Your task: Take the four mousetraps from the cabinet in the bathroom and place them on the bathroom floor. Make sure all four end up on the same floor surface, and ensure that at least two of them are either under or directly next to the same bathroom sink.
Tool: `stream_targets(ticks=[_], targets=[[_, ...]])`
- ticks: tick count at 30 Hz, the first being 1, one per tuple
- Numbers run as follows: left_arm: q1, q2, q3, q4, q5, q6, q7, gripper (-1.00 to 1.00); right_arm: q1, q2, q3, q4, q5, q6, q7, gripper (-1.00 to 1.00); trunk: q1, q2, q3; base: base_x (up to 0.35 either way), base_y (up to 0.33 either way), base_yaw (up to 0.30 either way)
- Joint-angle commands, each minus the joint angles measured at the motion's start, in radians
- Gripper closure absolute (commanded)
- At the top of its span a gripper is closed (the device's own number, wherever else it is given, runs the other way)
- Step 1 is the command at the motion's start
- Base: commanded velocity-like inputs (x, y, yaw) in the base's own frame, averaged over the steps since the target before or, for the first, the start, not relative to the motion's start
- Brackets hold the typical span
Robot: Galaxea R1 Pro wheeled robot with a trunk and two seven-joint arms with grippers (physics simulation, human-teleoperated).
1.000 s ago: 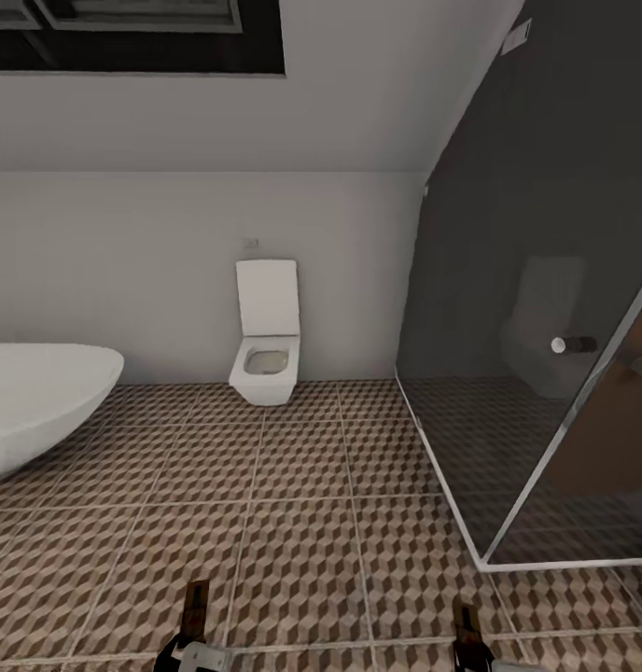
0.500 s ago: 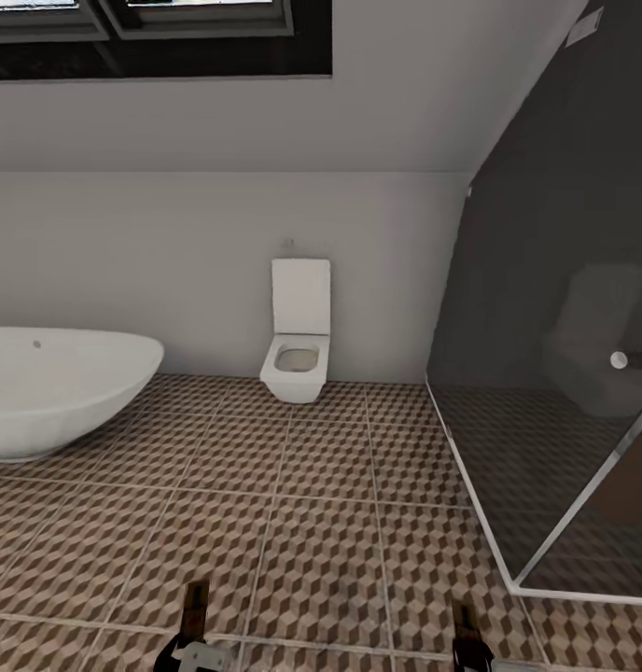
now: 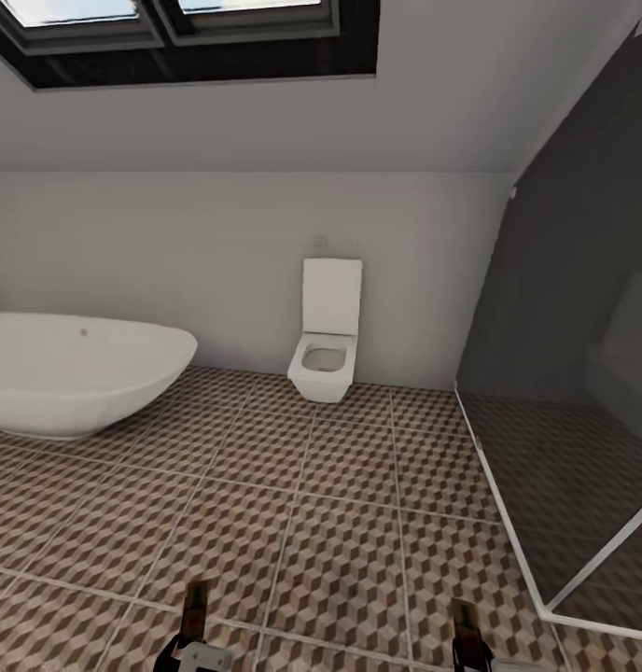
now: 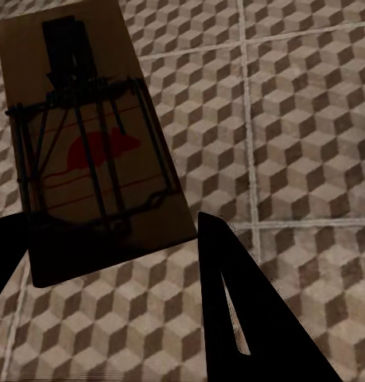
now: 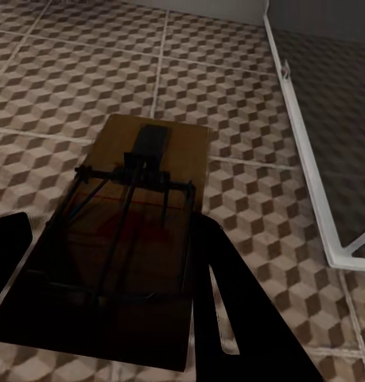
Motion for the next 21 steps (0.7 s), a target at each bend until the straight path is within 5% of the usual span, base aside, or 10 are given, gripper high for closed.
stream_targets(ticks=[1, 21], targets=[[-0.001, -0.001, -0.006, 0.003, -0.009, -0.001, 0.012, 1.00, 0.000, 0.001, -0.004, 0.000, 0.011, -0.002, -0.005, 1.00, 0.000, 0.000, -0.001, 0.000, 0.000, 0.214], [-0.001, -0.001, -0.006, 0.003, -0.009, 0.000, 0.012, 1.00, 0.000, 0.002, -0.004, -0.001, 0.011, -0.004, -0.006, 1.00, 0.000, 0.000, -0.001, 0.000, 0.000, 0.204]])
